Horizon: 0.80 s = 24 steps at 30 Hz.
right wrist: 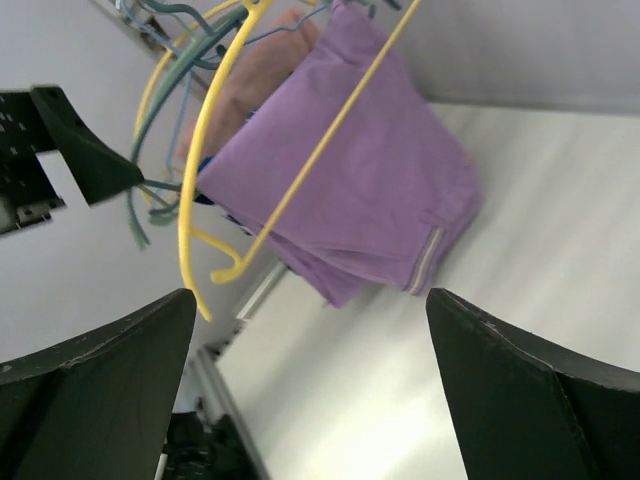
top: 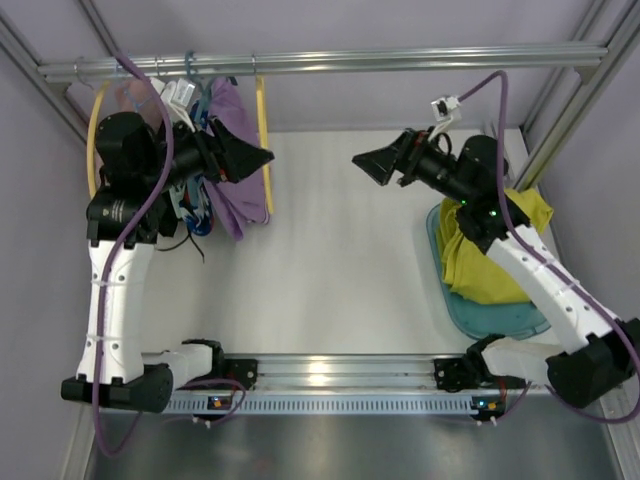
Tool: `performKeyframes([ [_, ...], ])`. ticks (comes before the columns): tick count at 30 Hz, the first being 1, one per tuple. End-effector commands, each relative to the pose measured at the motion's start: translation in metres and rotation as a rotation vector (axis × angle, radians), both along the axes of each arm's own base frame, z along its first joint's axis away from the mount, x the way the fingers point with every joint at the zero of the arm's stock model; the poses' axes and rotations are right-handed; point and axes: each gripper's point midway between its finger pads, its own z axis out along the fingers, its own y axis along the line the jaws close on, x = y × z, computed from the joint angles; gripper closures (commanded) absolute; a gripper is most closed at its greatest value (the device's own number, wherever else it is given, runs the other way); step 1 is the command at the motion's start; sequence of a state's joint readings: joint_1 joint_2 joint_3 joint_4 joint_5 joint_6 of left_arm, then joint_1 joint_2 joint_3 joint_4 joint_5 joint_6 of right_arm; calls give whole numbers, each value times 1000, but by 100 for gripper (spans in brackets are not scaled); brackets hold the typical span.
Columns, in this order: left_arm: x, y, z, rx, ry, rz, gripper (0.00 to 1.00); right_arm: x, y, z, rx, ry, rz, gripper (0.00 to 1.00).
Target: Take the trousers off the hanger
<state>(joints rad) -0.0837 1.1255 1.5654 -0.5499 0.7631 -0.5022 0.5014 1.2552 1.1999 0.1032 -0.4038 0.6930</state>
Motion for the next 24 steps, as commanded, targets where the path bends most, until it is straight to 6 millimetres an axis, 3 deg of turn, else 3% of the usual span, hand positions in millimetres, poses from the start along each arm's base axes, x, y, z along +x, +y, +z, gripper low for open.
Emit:
performKeyframes([
  [1, 7, 10, -10, 145, -1, 9, 1, -16, -45, 11, -152, -193, -82, 1],
  [2, 9, 11, -7, 178, -32, 2, 1, -19, -53, 4, -187, -197, -97, 1],
  [3, 8, 11, 5, 189, -68, -8, 1, -29, -66, 14, -198, -247, -122, 1],
  [5, 14, 11, 0, 227, -53, -26, 1, -43, -81, 14, -250, -299, -145, 1],
  [7, 12, 10, 8, 248, -78, -50, 1, -49, -94, 13, -282, -319, -176, 1],
  [12, 20, 28, 24, 284, -121, 94, 1, -72, -125, 8, -350, -333, -234, 1],
  [17, 16, 39, 10, 306, -85, 161, 2, -88, -146, 1, -399, -338, -292, 1],
  [24, 13, 44, -9, 328, -47, 184, 1, -101, -161, -10, -367, -293, -326, 1],
])
